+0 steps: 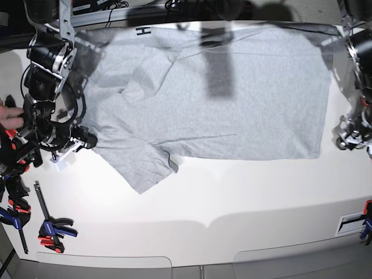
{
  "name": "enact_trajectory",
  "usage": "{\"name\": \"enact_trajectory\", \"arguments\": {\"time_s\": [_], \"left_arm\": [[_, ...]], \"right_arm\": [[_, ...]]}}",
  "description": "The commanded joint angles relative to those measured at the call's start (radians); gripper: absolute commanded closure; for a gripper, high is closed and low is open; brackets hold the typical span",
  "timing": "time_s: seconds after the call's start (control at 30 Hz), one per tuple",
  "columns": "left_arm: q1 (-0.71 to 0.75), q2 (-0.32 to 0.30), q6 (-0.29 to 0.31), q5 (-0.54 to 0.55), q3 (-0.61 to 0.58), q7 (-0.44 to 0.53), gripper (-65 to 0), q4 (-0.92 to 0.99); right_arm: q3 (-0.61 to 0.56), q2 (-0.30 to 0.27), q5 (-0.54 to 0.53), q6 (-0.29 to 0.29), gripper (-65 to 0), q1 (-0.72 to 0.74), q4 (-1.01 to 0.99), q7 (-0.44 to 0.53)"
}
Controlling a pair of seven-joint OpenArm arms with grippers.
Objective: Fold the T-shirt properly
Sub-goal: 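Move both grippers to the shirt's side edges and grasp them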
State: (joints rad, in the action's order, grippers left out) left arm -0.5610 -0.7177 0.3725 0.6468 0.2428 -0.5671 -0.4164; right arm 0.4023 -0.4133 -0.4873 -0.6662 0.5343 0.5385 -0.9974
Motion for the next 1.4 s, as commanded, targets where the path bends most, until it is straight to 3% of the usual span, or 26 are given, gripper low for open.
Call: {"name": "enact_trajectory", "arguments": {"time_s": [0.0,0.13,0.27,0.63,0.77,0.9,1.07,1.37], "left_arm": [[-0.032,-0.022,0.01,0.019,0.004,0.008,-39.9,-0.024],[-0.043,-0.019,0.053,0.132,0.004,-0.094,-39.5,-0.038],[-0.037,0.004,0.065,0.194,0.004,-0.133,-39.5,-0.037],[-0.037,0.1,0.065,0.193,0.004,-0.145,-39.5,-0.034],[-0.037,0.122,0.065,0.192,0.004,-0.148,-35.3,-0.034],[-0.038,0.136,0.065,0.178,0.004,-0.147,-35.2,-0.034],[-0.037,0.155,0.065,0.07,0.004,-0.119,-35.2,-0.034],[-0.035,0.172,0.088,0.069,0.004,-0.117,-33.0,-0.034]], "right_arm": [[-0.004,-0.008,0.065,0.019,0.0,0.005,0.002,-0.044],[-0.004,-0.007,0.064,0.019,0.0,0.006,0.002,-0.043],[-0.004,-0.007,0.064,0.019,0.0,0.006,0.002,-0.043],[-0.004,-0.008,0.064,0.019,0.0,0.006,0.002,-0.048],[-0.004,-0.008,0.064,0.019,0.0,0.006,0.002,-0.048],[-0.004,-0.008,0.064,0.019,0.0,0.006,0.002,-0.048],[-0.004,-0.008,0.064,0.019,0.0,0.006,0.002,-0.047],[-0.004,-0.007,0.064,0.019,0.0,0.006,0.002,-0.047]]}}
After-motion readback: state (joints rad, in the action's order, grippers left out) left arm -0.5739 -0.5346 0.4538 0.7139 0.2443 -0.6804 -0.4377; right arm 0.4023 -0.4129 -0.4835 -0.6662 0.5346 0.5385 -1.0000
